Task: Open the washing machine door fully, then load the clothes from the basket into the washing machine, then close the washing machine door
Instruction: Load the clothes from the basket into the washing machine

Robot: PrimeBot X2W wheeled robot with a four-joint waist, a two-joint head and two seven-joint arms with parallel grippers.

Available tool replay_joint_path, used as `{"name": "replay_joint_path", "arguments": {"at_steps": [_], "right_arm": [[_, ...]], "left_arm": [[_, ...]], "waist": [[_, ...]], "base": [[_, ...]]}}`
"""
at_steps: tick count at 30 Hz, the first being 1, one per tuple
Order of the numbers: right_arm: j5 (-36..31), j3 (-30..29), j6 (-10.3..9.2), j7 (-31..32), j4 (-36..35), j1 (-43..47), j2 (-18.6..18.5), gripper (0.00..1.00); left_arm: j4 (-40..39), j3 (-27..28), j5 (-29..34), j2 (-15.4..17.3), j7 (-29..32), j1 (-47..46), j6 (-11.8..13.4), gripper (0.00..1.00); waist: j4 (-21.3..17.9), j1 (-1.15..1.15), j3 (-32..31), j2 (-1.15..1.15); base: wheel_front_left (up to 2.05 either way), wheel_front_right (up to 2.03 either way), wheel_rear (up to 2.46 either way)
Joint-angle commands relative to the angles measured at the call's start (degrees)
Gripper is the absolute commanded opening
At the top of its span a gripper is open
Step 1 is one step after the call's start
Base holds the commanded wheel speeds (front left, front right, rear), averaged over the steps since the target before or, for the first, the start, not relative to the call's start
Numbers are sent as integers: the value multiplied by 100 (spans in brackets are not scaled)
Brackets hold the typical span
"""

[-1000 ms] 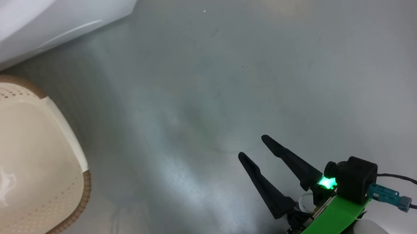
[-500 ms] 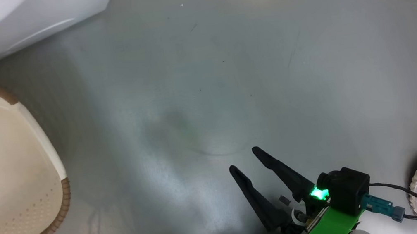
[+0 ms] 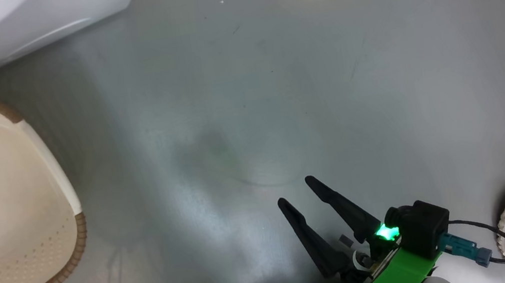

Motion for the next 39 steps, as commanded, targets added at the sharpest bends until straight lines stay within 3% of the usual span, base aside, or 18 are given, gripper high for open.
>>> {"name": "replay_joint_path", "arguments": {"at_steps": [1, 12, 39], "right_arm": [[37, 80, 17, -28, -57, 162, -19, 100], [-10, -132, 17, -28, 73, -16, -19, 100], [-255, -679, 17, -28, 549, -227, -19, 100]], "left_arm": [[-81, 116, -14, 256, -49, 5, 22, 100], [-25, 82, -202, -41, -208, 383, 180, 100], [14, -144, -549, -861, -931, 1623, 231, 100]], "waist": [[56, 0, -28, 0], [354, 0, -283, 0], [1160, 0, -1304, 0]], "base": [[0, 0, 0], [0, 0, 0], [0, 0, 0]]}}
